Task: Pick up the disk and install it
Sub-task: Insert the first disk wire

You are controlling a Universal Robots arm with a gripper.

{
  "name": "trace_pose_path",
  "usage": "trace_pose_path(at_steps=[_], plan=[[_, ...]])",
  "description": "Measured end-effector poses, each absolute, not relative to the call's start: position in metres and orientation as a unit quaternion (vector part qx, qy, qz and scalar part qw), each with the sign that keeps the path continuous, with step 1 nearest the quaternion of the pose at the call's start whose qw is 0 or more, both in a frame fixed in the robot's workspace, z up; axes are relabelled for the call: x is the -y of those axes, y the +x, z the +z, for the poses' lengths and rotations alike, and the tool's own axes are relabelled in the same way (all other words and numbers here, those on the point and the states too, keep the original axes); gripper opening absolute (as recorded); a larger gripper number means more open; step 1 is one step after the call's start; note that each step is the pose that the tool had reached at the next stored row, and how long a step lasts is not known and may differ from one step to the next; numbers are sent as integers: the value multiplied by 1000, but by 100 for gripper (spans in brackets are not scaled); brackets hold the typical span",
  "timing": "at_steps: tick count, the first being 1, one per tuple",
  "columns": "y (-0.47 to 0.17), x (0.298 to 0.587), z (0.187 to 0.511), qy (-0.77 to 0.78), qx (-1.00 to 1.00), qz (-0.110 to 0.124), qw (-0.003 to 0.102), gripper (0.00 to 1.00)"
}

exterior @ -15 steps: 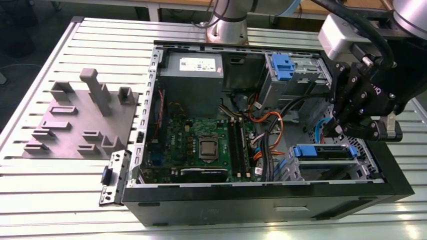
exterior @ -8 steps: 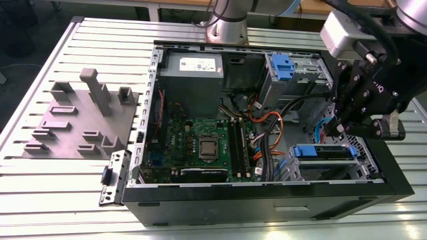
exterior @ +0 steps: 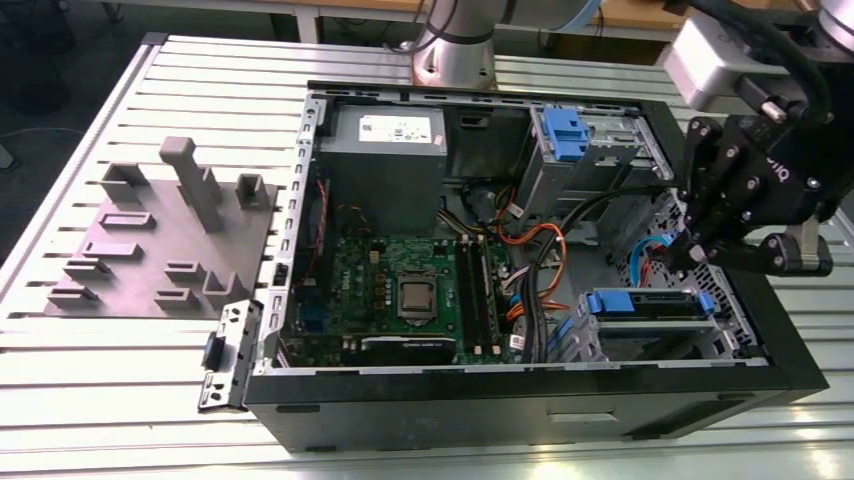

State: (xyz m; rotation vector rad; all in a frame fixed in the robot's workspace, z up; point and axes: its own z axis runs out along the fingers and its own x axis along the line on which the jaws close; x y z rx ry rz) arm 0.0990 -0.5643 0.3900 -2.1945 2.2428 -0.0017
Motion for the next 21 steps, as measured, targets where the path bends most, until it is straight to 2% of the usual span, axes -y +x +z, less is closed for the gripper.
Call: trace_pose_path(at_steps=[13, 21], plan=[[133, 558, 381, -699, -715, 2, 0, 11], [134, 540, 374, -699, -715, -7, -9, 11]])
